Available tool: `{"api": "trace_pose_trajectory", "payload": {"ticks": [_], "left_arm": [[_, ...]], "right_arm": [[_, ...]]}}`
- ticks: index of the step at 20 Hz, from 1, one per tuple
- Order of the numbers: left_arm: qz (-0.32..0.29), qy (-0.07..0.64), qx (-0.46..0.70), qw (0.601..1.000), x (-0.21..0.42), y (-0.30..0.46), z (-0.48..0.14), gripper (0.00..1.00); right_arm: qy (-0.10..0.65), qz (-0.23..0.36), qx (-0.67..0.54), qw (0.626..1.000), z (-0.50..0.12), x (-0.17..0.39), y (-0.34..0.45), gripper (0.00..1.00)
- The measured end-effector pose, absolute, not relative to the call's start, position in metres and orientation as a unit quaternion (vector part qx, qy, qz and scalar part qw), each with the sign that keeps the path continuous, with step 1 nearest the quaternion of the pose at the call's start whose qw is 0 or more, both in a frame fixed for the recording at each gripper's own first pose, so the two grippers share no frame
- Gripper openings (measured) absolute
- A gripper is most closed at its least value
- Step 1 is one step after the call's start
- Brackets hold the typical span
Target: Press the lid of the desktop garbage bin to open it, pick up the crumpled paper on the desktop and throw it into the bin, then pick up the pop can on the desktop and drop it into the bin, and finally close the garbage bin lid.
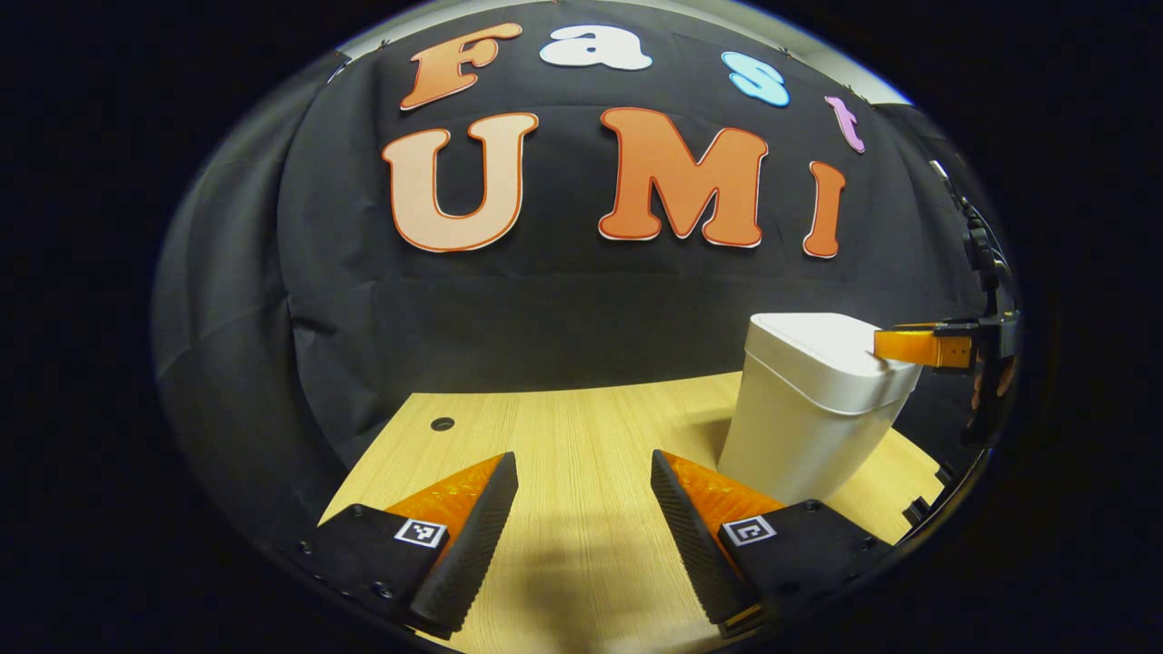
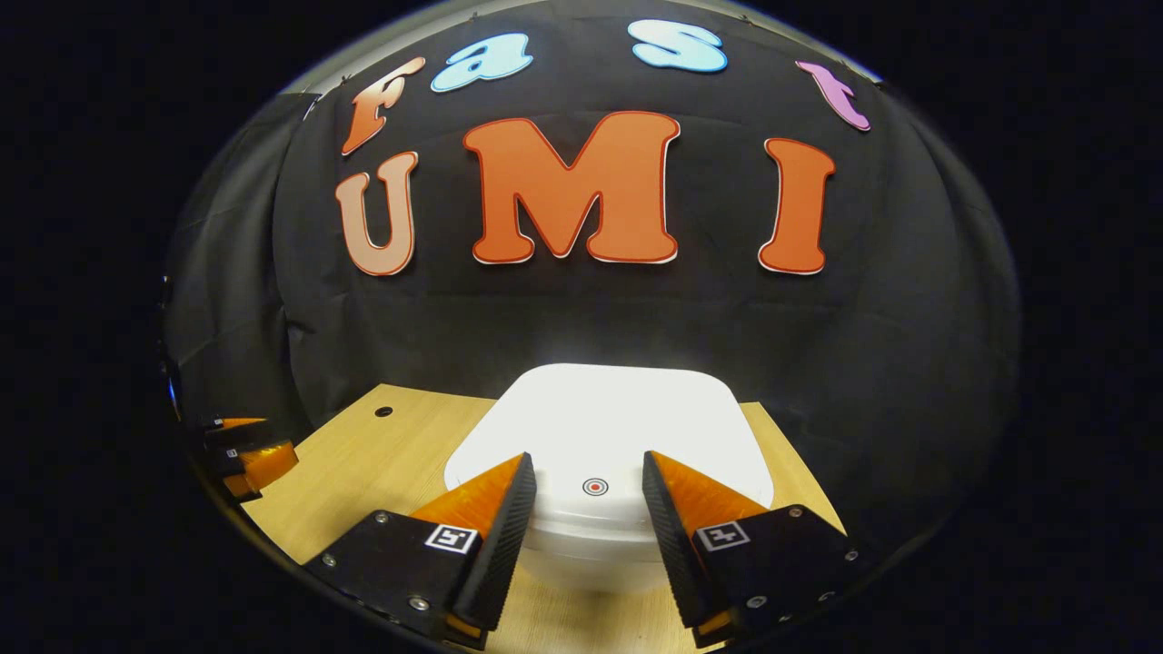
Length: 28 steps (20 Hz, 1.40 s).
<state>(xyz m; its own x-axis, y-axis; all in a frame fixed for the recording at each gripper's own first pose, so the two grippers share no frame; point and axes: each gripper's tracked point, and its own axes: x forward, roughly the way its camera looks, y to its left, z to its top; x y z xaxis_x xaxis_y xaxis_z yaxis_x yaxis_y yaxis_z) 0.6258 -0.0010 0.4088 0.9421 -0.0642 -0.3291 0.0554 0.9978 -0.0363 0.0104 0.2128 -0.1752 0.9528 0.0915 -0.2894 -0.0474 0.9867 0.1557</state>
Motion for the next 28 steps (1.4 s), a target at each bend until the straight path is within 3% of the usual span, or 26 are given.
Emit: {"api": "trace_pose_trajectory", "payload": {"ticks": [5,11,16,21,28], "left_arm": [[-0.03,0.141,-0.021,0.989,0.631,0.002,0.439,0.94],[-0.015,0.118,-0.009,0.993,0.635,0.013,0.464,0.94],[0.002,0.088,-0.008,0.996,0.633,0.024,0.487,0.92],[0.02,0.057,-0.014,0.998,0.631,0.038,0.51,0.94],[0.039,0.022,0.005,0.999,0.632,0.052,0.529,0.94]], "right_arm": [[0.125,0.044,0.051,0.99,-0.163,0.004,0.227,0.8],[0.095,0.098,0.03,0.99,-0.146,-0.005,0.268,0.87],[0.052,0.074,0.031,0.995,-0.122,-0.001,0.259,0.89],[0.04,0.078,0.041,0.995,-0.115,-0.008,0.263,0.95],[0.033,0.088,0.052,0.994,-0.109,-0.01,0.283,0.96]]}}
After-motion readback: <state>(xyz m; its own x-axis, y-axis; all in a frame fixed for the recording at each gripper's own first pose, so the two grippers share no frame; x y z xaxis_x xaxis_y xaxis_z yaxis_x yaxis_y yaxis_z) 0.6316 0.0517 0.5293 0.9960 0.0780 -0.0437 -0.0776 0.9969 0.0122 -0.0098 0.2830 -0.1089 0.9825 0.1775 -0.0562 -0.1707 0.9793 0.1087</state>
